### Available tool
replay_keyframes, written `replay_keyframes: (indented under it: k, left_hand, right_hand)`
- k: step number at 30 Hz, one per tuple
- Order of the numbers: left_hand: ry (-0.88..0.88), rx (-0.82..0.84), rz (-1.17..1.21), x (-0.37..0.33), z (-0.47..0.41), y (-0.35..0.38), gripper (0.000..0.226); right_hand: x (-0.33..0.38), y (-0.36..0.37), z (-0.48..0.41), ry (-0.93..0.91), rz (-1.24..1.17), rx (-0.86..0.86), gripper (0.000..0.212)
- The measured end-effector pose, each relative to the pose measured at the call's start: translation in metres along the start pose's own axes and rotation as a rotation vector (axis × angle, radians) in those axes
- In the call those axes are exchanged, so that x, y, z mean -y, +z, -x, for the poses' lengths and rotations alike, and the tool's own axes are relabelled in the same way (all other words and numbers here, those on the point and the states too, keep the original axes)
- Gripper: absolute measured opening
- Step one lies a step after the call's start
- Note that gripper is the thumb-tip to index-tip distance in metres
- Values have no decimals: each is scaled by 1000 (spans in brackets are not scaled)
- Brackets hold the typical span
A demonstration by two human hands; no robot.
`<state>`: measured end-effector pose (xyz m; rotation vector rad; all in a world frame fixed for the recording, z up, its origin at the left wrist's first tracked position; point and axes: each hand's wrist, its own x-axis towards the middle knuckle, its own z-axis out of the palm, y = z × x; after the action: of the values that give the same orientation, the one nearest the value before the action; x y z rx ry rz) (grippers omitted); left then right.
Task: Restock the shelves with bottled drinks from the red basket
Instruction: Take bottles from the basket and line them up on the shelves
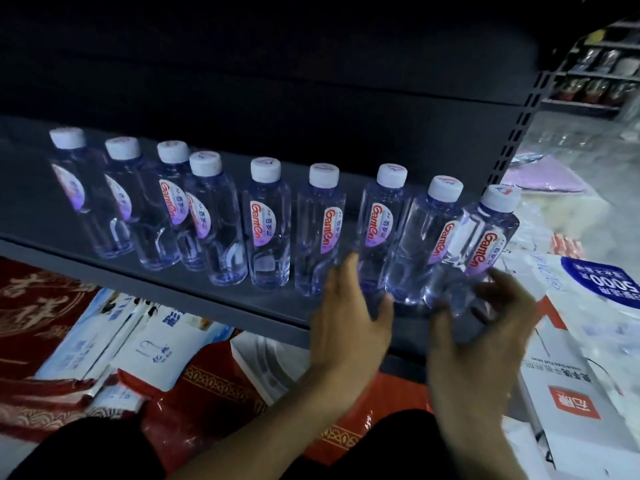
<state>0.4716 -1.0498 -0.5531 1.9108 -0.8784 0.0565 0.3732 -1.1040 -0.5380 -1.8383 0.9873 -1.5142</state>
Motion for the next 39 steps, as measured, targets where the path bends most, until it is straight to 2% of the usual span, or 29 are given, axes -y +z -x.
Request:
replay_keyframes:
  k: [1,3,6,8,10,13,15,22,34,39]
  left_hand:
    - [18,-55,39,4,0,-12,52]
    - [36,-209,95,13,-6,-35,38]
    - [0,-458,115,36,-22,-70,43]
    - [-63,-550,84,59,-31,-90,55]
    - [-122,-502,66,81,-38,-105,73]
    - [-168,-281,52,101,-44,-117,86]
    - [-184,-203,-28,105,-45,-119,95]
    - [-175,-201,-84,95,-45,-106,99]
    - [-220,-188,-6,89,-67,-87,101]
    - [-233,-95,-90,84,-64,-96,98]
  right_hand:
    - [11,8,7,-42,-43,36,55]
    - [22,33,11,-55,-83,211,54]
    - [35,71,15,-55,-57,458,68]
    - [39,91,19,-81,-25,520,79]
    - [39,103,20,-77,17,520,86]
    - [39,116,22,-33,47,541,89]
    - [37,121,24,-29,38,551,88]
    - [37,130,31,8,42,515,87]
    - [37,145,16,73,90,510,84]
    - [48,124,26,142,-44,536,88]
